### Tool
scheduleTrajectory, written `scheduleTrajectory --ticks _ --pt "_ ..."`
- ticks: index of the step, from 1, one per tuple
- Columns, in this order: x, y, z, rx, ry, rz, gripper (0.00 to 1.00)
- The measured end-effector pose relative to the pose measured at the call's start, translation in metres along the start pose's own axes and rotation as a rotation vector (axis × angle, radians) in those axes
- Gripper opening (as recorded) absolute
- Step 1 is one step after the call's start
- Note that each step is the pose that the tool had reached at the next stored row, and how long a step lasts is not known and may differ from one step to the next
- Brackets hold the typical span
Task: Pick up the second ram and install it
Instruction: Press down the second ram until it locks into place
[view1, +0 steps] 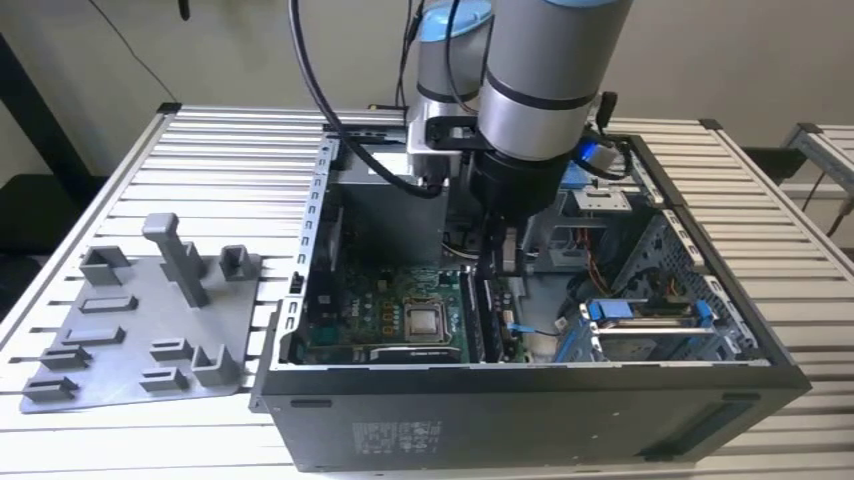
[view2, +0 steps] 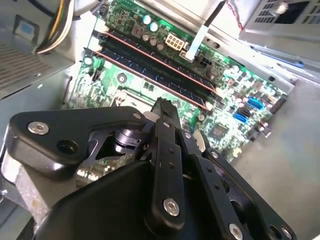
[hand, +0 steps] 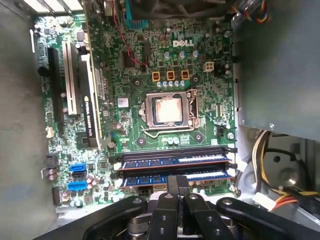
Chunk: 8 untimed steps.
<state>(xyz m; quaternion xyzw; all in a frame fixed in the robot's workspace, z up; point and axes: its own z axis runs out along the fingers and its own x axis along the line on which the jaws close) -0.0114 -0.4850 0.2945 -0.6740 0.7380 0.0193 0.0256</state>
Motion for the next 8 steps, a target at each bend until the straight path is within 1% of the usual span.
scheduleTrajectory --ticks 2,8 --pt "-0.0005 0.0000 -0.0077 0.0000 0.0002 0.000 0.11" --pt "-0.0006 -0.0001 -0.0089 0.0000 0.0000 0.000 0.11"
